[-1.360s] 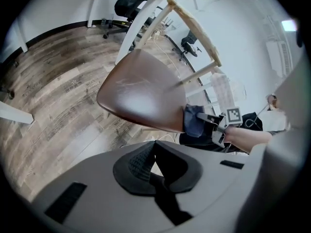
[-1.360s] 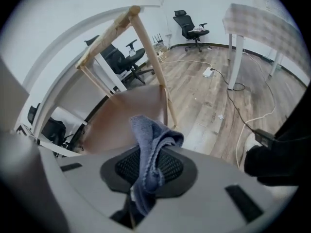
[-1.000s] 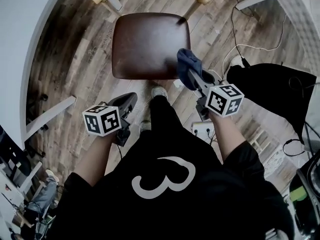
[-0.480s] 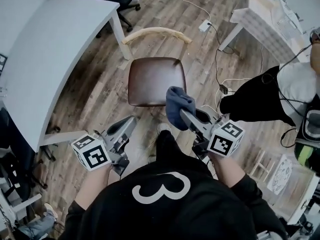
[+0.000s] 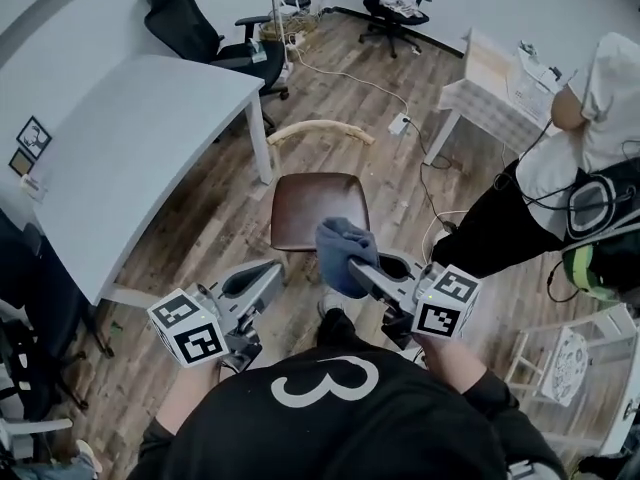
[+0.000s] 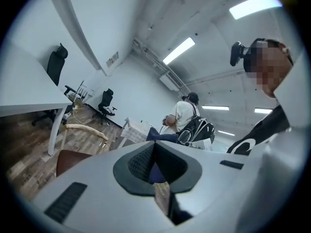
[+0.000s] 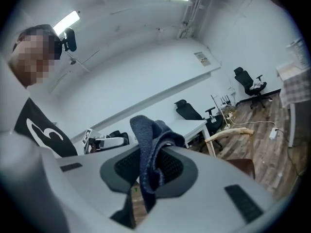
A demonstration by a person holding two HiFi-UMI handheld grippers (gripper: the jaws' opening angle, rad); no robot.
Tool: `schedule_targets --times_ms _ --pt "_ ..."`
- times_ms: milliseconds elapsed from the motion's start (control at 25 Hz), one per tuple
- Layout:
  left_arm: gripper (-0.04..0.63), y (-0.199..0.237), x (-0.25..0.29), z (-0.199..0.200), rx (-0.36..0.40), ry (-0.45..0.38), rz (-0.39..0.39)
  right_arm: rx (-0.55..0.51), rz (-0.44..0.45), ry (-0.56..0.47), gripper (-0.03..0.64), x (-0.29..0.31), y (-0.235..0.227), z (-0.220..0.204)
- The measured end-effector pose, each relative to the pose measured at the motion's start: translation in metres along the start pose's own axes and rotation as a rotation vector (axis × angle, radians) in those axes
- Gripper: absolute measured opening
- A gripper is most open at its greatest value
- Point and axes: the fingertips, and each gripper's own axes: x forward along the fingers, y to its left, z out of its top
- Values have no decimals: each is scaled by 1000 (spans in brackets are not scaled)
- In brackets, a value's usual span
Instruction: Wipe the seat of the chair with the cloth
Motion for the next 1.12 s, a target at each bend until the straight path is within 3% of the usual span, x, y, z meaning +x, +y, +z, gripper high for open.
schedule_targets --times_ms 480,1120 --pt "12 -31 -14 -9 38 -12 -73 -31 -66 -63 61 -23 33 -2" --pt "12 -54 -15 -2 60 -42 -44 -35 -43 -99 63 -41 40 9"
